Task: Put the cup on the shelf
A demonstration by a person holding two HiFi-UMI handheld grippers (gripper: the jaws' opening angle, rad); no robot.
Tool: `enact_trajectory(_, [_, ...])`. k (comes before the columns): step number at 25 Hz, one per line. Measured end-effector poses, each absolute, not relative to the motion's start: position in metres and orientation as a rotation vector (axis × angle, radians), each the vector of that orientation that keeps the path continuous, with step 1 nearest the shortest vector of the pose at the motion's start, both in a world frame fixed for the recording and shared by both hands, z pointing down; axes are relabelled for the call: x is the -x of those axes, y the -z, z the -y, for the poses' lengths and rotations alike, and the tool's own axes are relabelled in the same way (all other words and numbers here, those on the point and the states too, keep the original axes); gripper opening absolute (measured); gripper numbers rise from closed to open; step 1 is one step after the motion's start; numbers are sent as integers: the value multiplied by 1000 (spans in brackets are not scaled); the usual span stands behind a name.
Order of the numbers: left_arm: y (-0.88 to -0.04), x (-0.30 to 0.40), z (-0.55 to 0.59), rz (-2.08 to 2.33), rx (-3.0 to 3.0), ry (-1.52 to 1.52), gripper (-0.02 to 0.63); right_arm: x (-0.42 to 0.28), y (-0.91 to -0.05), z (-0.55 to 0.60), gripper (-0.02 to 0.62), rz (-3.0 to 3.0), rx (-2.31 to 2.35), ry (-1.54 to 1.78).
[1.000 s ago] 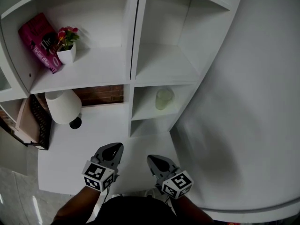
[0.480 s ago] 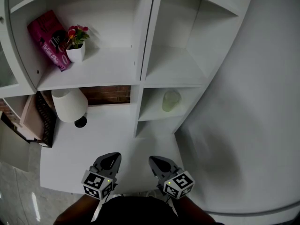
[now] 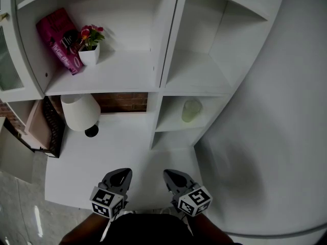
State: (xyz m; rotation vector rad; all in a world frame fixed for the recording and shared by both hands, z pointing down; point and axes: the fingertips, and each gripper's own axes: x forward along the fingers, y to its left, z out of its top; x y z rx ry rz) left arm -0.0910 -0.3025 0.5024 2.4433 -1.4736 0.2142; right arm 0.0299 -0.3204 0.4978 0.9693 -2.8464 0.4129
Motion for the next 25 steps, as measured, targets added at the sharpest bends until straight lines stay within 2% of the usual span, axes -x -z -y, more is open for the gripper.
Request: enact_trajectory(25, [-494, 81, 291, 1469, -2479, -205, 7, -33, -496, 313, 5, 2839, -1003, -406])
